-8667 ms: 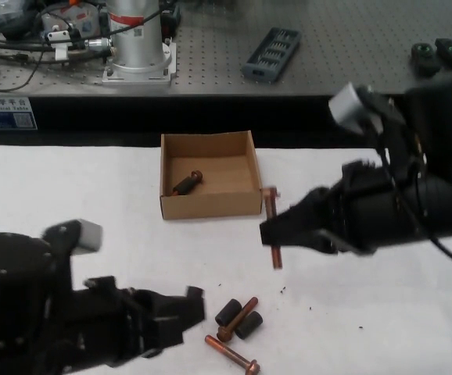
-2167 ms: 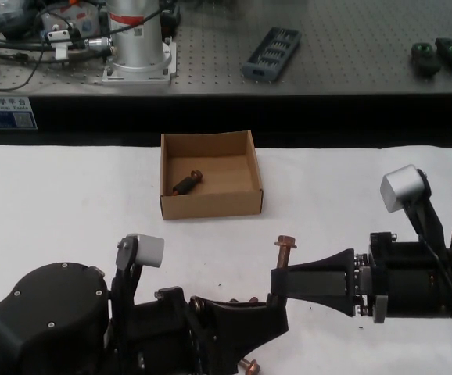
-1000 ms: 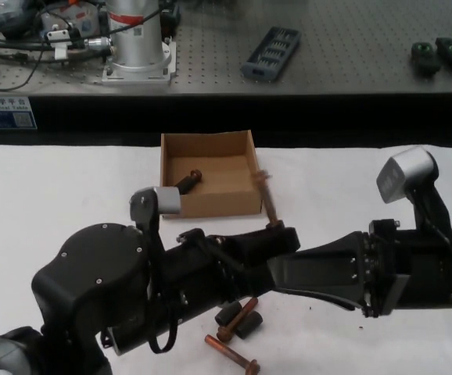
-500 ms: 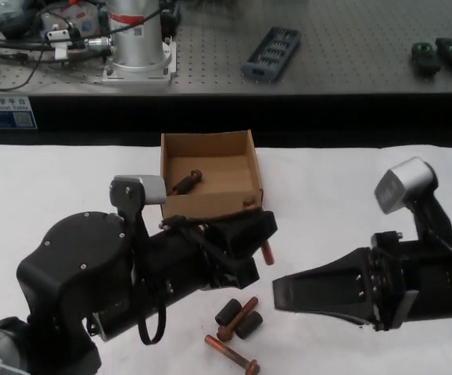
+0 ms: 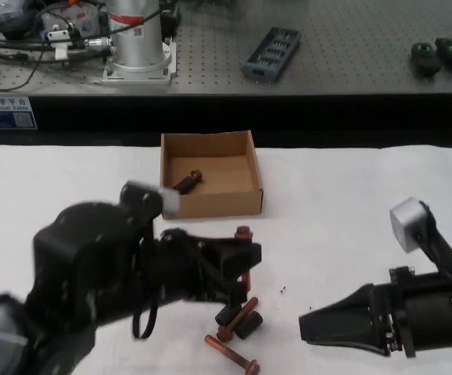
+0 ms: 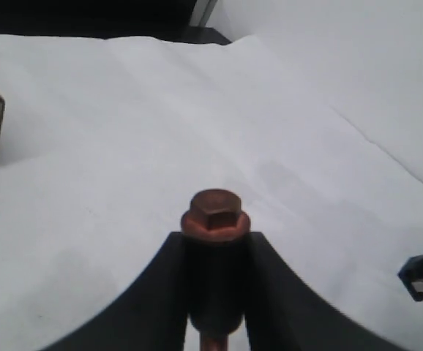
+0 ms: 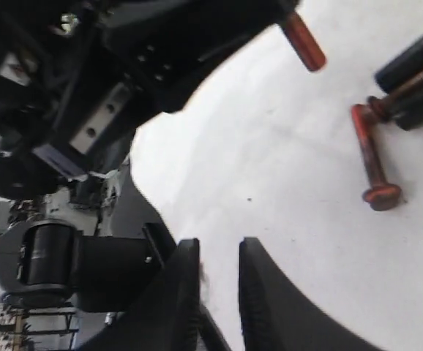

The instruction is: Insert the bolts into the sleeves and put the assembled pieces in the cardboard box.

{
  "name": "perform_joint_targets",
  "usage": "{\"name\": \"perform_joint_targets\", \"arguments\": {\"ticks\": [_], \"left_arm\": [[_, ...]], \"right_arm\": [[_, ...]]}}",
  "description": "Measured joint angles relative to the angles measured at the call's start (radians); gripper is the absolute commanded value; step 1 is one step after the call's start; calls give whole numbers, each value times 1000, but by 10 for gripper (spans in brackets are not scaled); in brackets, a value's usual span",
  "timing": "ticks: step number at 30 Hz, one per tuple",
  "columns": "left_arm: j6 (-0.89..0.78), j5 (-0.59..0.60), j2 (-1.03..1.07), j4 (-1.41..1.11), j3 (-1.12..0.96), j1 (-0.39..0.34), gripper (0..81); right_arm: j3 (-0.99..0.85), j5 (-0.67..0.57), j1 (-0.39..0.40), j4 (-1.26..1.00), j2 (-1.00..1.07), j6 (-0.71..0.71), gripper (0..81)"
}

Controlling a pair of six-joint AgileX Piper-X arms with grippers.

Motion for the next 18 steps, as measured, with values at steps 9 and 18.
{"name": "perform_joint_targets", "arguments": {"ticks": [9,18], "left_arm": [[246,-22,0,454,-264,48,146],[351,-22,54,651,-457,202,146]], "right_arm": [[-121,241,2,449,0,-362,132],[-240,332,2,595,0,-526,132]]}}
